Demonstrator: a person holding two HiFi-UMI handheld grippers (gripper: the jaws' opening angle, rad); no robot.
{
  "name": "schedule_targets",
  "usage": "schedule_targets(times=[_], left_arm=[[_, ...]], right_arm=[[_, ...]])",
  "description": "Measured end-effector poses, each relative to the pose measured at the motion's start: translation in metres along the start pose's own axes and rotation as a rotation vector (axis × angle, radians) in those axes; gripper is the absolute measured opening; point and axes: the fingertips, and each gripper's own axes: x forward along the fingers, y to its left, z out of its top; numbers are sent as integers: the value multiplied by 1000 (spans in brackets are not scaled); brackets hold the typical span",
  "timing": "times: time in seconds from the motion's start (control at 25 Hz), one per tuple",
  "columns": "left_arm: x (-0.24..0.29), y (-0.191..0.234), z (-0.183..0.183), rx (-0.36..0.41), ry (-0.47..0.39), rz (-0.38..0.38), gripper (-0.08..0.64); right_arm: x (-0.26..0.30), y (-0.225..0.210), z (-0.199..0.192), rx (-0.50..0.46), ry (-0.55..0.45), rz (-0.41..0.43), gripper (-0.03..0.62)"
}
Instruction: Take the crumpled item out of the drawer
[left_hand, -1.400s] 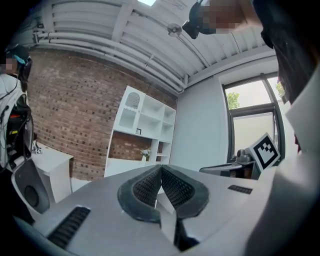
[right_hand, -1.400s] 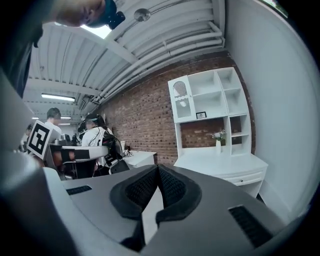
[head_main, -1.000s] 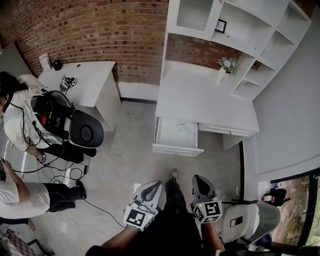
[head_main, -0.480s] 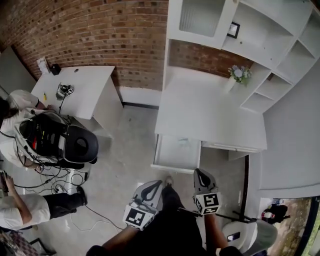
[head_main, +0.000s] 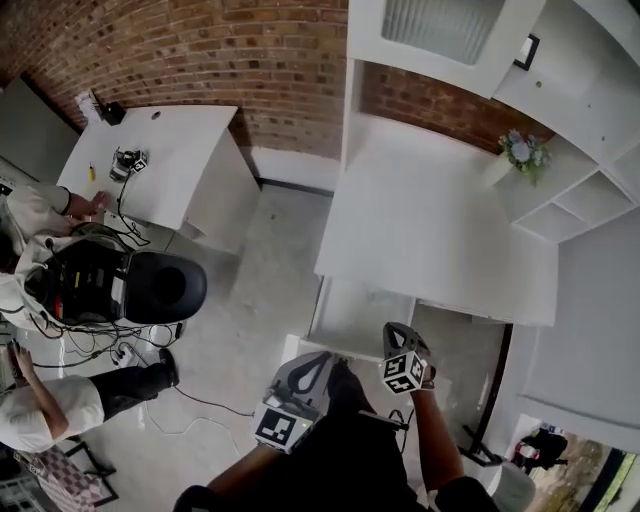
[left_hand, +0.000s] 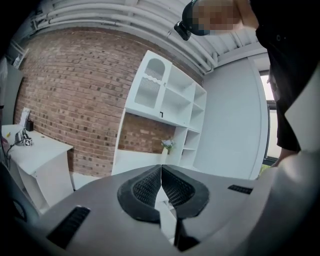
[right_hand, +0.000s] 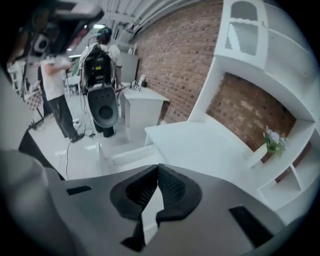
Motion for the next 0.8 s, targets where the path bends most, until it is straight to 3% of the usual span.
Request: schedule_targets(times=[0.12,0.24,0.4,0.6,0.8], left_arm=[[19,11,-2,-21,19,19,26],[36,22,-5,-33,21,27,27],[58,34,-16,-71,47,45,27],[76,48,-26,-80,58,49,26],[91,59,-33,-109,62,69,26]], right_arm=[[52,6,-33,-102,104,50,48],[102,12,-66,-127,186,99,89],[156,7,-99,-89,255,102,111],[206,18,-136,60,329,125,160],[239,17,-159,110,379,115,190]])
